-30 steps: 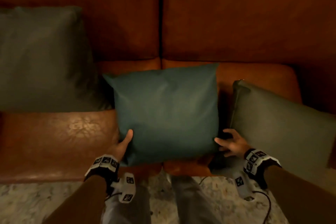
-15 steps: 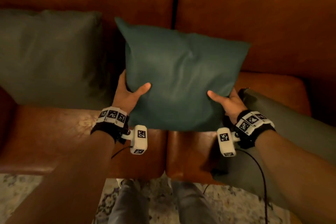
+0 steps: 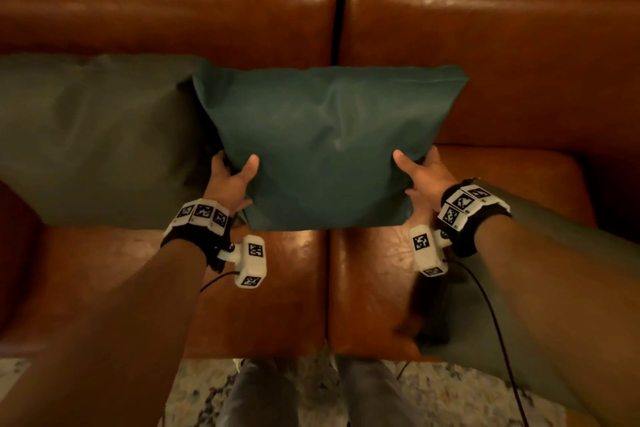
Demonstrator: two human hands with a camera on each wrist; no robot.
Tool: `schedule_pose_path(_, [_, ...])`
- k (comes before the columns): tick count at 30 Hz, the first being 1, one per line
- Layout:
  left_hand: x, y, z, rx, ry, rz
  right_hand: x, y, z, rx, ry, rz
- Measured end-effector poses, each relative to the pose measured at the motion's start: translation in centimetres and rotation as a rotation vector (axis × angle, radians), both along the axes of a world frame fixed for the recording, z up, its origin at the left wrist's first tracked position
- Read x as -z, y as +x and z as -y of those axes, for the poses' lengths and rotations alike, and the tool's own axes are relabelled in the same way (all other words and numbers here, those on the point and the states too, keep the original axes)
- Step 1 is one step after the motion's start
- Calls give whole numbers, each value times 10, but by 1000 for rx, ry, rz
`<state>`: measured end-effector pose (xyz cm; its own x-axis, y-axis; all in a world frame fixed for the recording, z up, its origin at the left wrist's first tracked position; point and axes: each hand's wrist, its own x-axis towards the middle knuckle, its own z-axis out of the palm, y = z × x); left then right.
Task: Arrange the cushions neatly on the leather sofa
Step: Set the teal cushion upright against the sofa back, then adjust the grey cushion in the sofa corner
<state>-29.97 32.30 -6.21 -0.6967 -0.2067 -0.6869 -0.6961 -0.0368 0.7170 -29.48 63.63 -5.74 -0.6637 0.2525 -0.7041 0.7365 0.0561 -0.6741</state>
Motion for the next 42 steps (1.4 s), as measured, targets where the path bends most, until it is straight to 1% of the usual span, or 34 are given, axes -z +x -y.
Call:
schedule_pose_path(3, [8, 17, 2, -60, -57, -31, -6, 8, -9, 12, 15, -15])
schedule_pose_path(5, [16, 35, -2, -117, -106, -9, -9, 27, -21, -6, 70, 19])
schedule_pose_path(7, [23, 57, -12, -110, -171, 27, -8, 57, -36, -36, 135, 81])
schedule_pose_path(8, [29, 69, -19, -33, -210, 48, -5, 74, -48, -50, 165, 113])
schedule_pose_path(9, [38, 79, -28, 96, -245, 65, -4, 91, -59, -59, 185, 134])
schedule_pose_path(10, [46, 88, -41, 263, -267, 77, -3, 107, -73, -54, 198, 148])
schedule_pose_path(12, [52, 102, -81, 550, -302, 66, -7, 140, -104, -17, 253, 177])
schedule_pose_path(13, [50, 107, -106, 652, -302, 57, -9, 157, -122, 11, 293, 191])
schedule_pose_path(16, [40, 123, -187, 841, -191, 60, -19, 212, -179, 128, 430, 232])
schedule_pose_path(18, [39, 132, -237, 918, -153, 70, -23, 249, -218, 202, 507, 281])
schedule_pose_path(20, [39, 141, -280, 999, -125, 86, -23, 284, -253, 267, 541, 347])
schedule_pose_path(22, [52, 147, -313, 1060, -140, 119, -20, 309, -280, 324, 525, 418])
schedule_pose_path(25, [65, 154, -351, 1000, -140, 181, -5, 336, -312, 367, 428, 522])
schedule_pose_path(27, [67, 160, -369, 1009, -136, 169, 13, 348, -323, 386, 330, 495])
schedule_pose_path(29, [72, 164, -381, 1020, -184, 129, 27, 350, -324, 421, 243, 443])
schedule_pose_path(32, [66, 161, -388, 987, -272, 32, 27, 332, -313, 442, 243, 355])
schedule_pose_path(35, [56, 136, -380, 936, -321, -86, 20, 301, -306, 413, 258, 251])
schedule_pose_path(38, [50, 100, -354, 826, -375, -185, 24, 267, -297, 289, 246, 169])
schedule_pose_path(39, [51, 91, -340, 783, -381, -176, 26, 258, -293, 272, 239, 151])
schedule_pose_path(40, [49, 86, -329, 754, -377, -132, 28, 252, -292, 284, 251, 153])
schedule_pose_path(41, [51, 85, -318, 744, -370, -61, 31, 250, -293, 325, 287, 179])
schedule_pose_path(42, [51, 90, -308, 787, -368, 25, 36, 253, -297, 380, 330, 228])
